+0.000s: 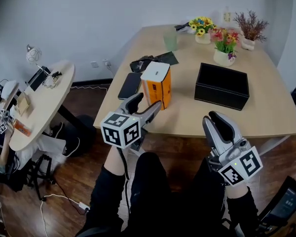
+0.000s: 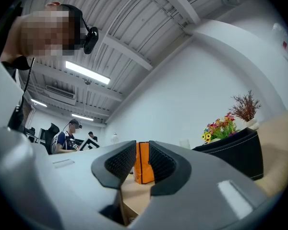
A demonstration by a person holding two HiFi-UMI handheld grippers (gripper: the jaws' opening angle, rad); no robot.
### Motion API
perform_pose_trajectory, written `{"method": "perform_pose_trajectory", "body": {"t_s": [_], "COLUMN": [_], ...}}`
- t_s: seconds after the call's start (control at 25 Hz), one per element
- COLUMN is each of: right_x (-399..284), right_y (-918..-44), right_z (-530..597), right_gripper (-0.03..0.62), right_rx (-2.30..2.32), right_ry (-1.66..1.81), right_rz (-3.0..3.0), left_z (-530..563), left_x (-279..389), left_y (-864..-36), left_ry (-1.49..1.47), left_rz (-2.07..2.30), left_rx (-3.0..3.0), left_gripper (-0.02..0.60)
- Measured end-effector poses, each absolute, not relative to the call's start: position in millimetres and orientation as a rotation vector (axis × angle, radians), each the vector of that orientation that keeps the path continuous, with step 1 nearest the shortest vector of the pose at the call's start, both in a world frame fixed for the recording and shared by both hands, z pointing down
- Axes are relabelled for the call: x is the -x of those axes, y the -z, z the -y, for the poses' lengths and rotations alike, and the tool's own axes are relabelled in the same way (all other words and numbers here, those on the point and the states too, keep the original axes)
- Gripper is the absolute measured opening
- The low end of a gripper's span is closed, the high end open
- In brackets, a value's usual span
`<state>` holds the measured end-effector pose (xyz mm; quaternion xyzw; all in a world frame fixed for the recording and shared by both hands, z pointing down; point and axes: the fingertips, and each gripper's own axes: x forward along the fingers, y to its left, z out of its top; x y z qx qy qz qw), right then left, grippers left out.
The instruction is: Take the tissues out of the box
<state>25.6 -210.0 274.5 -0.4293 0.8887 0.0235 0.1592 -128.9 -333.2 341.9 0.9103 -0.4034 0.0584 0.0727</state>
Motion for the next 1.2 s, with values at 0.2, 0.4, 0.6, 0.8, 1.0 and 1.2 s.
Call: {"method": "perform_pose_trajectory", "body": {"t_s": [0.2,0.4,0.6,0.8,1.0,1.2], "right_x": [-35.5,-18.9,-1.6,-1.1,7.9,11.0], "right_y": [-282.6,-294.8,-297.1,-280.2,-282.6,-284.2], "right_z": [215.0,215.2,209.9,210.8,211.4,210.2], "right_gripper": [0.080,0.072,0.070,0.063,0.030,0.025], "right_rx": [1.275,1.246,1.261,1.448,1.511,1.483], "right_ry": [-0.029,0.057,-0.022,-0.339,-0.453,-0.414], "right_rz": [-2.524,-2.540,-2.599,-2.576,-2.591,-2.590], "left_z": [253.2,193.4,181.9,197.0,201.8,199.4], "left_x": [145.8,97.5,95.1,121.9,131.0,126.9], "left_y": [-301.6,-316.3,-302.1,-293.5,-304.5,-308.6], "left_ry": [0.403,0.369,0.372,0.371,0.337,0.300], "left_rz": [1.247,1.187,1.285,1.506,1.531,1.531], "left_rx": [-2.721,-2.830,-2.930,-2.876,-2.824,-2.852], "left_gripper": [0.287,0.249,0.236,0.212,0.192,0.192]}}
